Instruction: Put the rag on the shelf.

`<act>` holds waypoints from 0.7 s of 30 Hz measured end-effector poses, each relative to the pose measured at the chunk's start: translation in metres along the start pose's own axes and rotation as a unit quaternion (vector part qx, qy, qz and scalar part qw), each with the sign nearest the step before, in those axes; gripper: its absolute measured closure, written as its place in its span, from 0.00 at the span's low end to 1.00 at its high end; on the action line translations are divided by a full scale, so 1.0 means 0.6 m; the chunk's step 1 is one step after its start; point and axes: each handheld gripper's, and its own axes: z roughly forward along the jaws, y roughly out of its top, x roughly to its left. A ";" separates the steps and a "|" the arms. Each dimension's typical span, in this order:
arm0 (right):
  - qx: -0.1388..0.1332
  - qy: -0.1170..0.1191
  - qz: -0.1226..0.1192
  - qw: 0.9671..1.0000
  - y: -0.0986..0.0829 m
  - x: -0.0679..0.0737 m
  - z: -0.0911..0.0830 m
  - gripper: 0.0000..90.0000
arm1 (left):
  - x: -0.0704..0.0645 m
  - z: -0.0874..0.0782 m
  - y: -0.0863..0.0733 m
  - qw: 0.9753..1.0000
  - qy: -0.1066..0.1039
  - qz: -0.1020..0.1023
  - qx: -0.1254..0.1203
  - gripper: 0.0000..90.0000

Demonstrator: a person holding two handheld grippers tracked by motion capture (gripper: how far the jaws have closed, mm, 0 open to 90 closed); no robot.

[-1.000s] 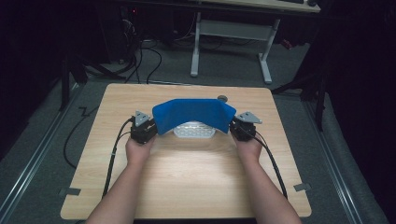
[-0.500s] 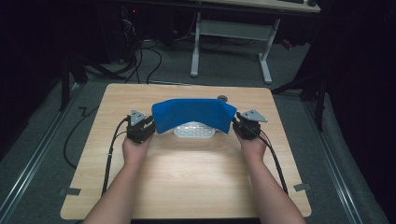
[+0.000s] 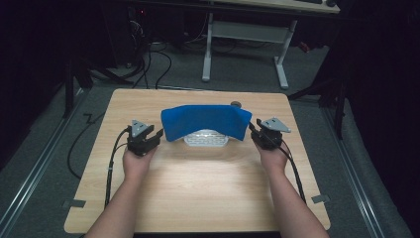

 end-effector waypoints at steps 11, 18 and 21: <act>0.009 0.006 -0.001 1.000 -0.030 -0.006 -0.042 0.64 | -0.003 -0.039 -0.028 1.000 -0.005 0.007 0.012 0.57; 0.011 0.004 -0.016 1.000 -0.062 0.010 -0.097 0.56 | -0.031 -0.092 -0.067 1.000 -0.012 0.017 0.015 0.53; 0.008 0.006 -0.028 1.000 -0.076 0.024 -0.125 0.53 | -0.048 -0.120 -0.080 1.000 -0.021 0.007 0.018 0.53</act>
